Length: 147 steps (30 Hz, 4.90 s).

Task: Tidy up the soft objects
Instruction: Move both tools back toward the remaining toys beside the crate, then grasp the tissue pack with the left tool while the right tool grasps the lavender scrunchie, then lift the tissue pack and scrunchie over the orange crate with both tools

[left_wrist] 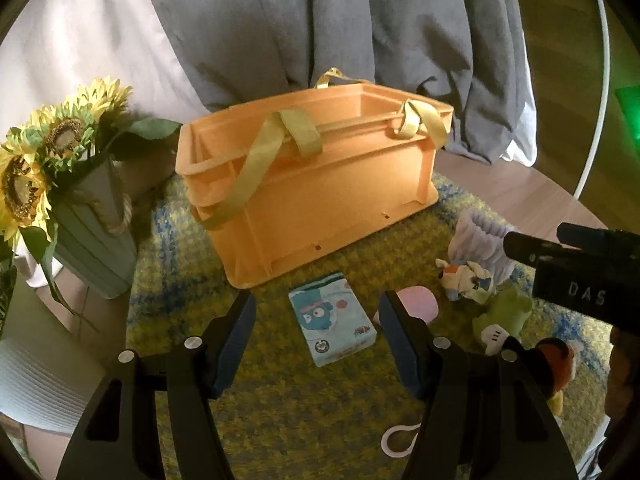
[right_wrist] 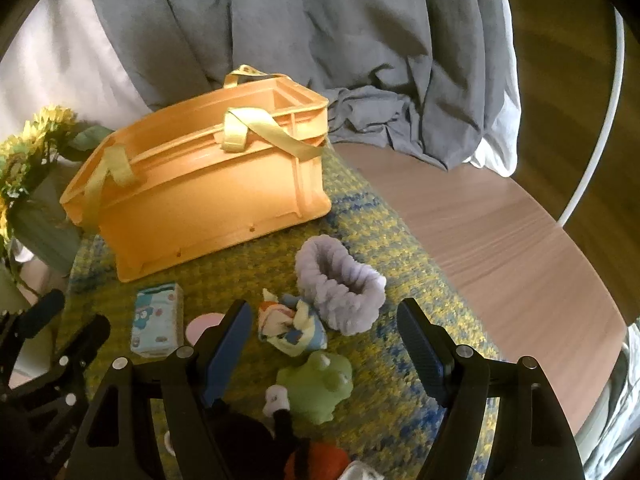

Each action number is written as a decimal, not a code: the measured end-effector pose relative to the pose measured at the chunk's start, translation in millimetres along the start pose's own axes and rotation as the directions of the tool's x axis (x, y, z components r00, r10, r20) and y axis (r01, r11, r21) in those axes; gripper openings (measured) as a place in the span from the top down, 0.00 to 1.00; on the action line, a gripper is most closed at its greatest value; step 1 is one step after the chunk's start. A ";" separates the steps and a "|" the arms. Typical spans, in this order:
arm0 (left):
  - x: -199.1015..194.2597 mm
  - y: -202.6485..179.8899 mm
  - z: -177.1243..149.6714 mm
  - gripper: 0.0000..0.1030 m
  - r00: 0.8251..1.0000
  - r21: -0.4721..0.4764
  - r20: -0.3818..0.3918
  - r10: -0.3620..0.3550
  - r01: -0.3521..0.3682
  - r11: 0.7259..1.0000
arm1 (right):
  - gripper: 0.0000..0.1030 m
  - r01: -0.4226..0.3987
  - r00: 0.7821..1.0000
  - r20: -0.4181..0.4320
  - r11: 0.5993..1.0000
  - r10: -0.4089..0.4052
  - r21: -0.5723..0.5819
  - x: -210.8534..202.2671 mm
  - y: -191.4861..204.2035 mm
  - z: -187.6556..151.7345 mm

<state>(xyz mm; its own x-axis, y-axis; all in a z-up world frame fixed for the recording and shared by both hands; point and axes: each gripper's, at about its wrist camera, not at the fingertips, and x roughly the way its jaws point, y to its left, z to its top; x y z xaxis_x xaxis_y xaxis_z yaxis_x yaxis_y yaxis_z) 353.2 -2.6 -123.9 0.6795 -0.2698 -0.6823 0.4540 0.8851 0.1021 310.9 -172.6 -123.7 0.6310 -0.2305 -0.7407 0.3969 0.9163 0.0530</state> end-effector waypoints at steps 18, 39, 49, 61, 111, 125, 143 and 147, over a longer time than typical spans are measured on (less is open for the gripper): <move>58.6 -6.6 4.4 0.32 0.984 -0.188 -0.172 0.051 -0.083 0.979 | 0.27 -0.085 0.983 -0.165 0.995 0.075 -0.054 72.9 -14.9 17.6; 94.4 -1.5 3.2 0.49 0.972 -0.205 -0.232 0.030 -0.079 0.976 | 0.68 -0.078 0.981 -0.187 0.992 0.058 -0.100 93.0 -8.7 16.8; 65.1 0.0 12.1 0.49 0.989 -0.198 -0.147 0.018 -0.048 0.979 | 0.70 -0.064 0.992 -0.114 0.993 0.053 -0.095 66.9 -7.9 16.4; 10.6 9.1 35.0 0.49 1.000 -0.182 0.014 0.008 -0.005 0.983 | 0.69 -0.092 0.996 0.001 0.992 0.092 -0.084 19.6 2.1 21.4; -63.9 67.8 140.8 0.49 0.885 -0.174 0.449 0.126 -0.052 0.983 | 0.69 -0.281 0.879 0.363 0.951 0.310 -0.131 -50.6 63.5 130.3; -0.9 74.4 157.6 0.49 0.923 -0.169 0.366 0.117 -0.058 0.984 | 0.69 -0.290 0.898 0.303 0.947 0.319 -0.136 7.1 72.9 161.0; 79.1 74.6 161.7 0.48 0.966 -0.131 0.249 0.070 -0.038 0.991 | 0.69 -0.276 0.939 0.170 0.951 0.298 -0.140 86.7 77.3 177.2; 93.0 75.5 163.8 0.48 0.975 -0.137 0.216 0.051 -0.022 0.990 | 0.69 -0.270 0.946 0.148 0.953 0.290 -0.139 98.4 77.0 177.5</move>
<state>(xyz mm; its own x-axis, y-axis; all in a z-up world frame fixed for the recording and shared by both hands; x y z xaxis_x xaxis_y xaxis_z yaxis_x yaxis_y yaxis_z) 545.1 -23.0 -61.0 0.8101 -0.2997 -0.5040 0.3561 0.9343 0.0168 521.8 -182.8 -73.6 0.8102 -0.0008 -0.5861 0.1151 0.9807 0.1578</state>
